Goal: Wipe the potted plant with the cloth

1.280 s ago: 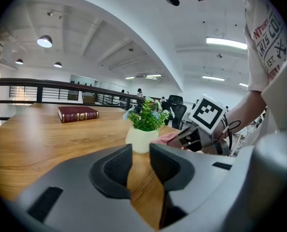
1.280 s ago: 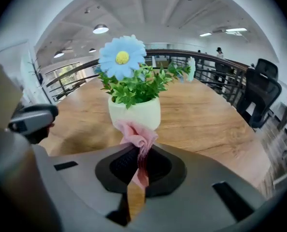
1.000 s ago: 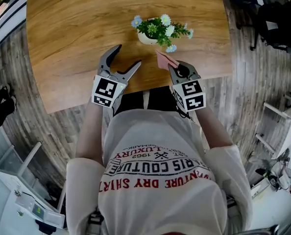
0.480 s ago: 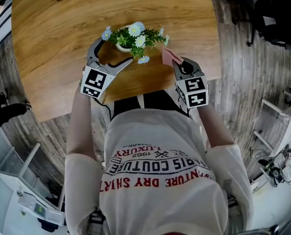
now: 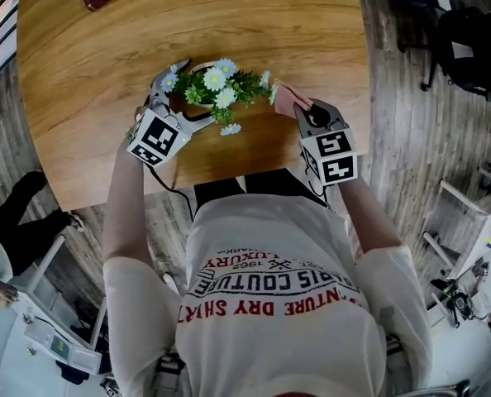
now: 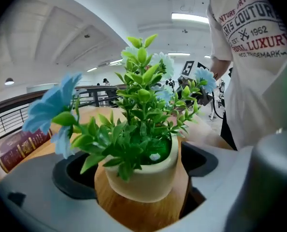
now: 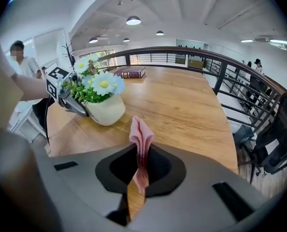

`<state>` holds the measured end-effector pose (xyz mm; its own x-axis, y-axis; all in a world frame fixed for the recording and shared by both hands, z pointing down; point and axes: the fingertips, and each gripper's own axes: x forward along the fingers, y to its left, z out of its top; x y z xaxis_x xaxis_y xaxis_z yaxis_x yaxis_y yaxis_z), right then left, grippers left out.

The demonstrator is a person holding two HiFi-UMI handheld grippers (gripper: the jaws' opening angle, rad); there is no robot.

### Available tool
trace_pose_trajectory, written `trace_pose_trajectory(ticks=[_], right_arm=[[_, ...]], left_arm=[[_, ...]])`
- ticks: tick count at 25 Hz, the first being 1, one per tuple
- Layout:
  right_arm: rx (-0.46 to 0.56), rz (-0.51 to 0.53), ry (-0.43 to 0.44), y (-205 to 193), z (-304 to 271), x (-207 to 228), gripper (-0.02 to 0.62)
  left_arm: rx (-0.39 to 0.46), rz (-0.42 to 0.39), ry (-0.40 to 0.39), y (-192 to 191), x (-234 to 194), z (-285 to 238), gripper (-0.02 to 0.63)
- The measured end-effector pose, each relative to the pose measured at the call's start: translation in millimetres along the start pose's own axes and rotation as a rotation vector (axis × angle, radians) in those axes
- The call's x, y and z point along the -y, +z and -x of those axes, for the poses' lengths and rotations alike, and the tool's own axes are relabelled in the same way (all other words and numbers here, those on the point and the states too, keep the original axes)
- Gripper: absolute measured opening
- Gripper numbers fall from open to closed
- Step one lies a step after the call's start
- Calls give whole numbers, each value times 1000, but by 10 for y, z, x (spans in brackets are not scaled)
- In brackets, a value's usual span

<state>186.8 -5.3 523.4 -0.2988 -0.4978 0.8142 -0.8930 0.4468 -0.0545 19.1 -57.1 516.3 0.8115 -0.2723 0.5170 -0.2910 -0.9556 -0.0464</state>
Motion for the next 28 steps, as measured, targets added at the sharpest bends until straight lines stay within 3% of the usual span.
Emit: trace_pose_trajectory(ticks=[7, 14, 19, 24, 28], right_arm=[[-18, 10, 20, 55, -113, 17, 37], [-24, -1, 23, 4, -267, 113, 37], [-18, -17, 25, 21, -239, 116, 37], [4, -35, 21, 104, -234, 94, 37], [40, -44, 9, 250, -182, 103, 37]], left_arm=[[-28, -81, -106, -31, -4, -115, 526], [25, -83, -146, -51, 14, -267, 526], [27, -62, -97, 19, 37, -272, 525], [65, 59, 39, 135, -87, -219, 525], [126, 116, 90, 374, -137, -95, 525]])
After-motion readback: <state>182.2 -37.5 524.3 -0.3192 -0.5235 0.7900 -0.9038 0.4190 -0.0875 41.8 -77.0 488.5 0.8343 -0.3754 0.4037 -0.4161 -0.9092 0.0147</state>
